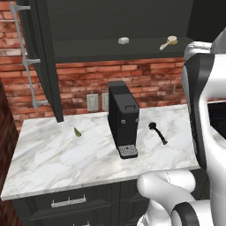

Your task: Pick the dish brush and dish brush from the cabinet and place them on the counter.

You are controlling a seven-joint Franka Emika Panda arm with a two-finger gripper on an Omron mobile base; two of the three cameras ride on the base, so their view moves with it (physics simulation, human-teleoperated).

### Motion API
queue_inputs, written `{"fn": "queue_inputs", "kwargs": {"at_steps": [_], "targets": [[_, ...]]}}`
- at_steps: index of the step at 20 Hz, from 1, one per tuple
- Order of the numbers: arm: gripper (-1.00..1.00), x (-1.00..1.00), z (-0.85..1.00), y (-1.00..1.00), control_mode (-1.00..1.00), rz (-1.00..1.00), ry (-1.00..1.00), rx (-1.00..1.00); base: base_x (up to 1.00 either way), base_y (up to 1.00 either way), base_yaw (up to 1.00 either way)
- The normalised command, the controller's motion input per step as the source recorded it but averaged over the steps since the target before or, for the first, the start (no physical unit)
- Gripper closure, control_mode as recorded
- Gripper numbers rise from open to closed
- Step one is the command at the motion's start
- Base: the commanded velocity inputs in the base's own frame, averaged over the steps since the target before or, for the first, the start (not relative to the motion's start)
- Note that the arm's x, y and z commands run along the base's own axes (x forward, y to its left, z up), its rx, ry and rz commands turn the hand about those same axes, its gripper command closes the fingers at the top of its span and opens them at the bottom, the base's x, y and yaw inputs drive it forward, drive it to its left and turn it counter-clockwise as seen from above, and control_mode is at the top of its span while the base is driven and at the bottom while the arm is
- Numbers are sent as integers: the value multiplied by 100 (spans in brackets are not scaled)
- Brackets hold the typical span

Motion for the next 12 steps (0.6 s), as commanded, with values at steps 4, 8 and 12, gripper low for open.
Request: {"fn": "queue_inputs", "kwargs": {"at_steps": [4, 8, 12], "targets": [[-100, 0, 22, 0, -100, -20, -7, 21, 0, 0, 0], [-100, 1, 25, 0, -100, -9, -2, 20, 0, 0, 0], [-100, 18, 3, 0, -100, -1, 2, 7, 0, 0, 0]]}}
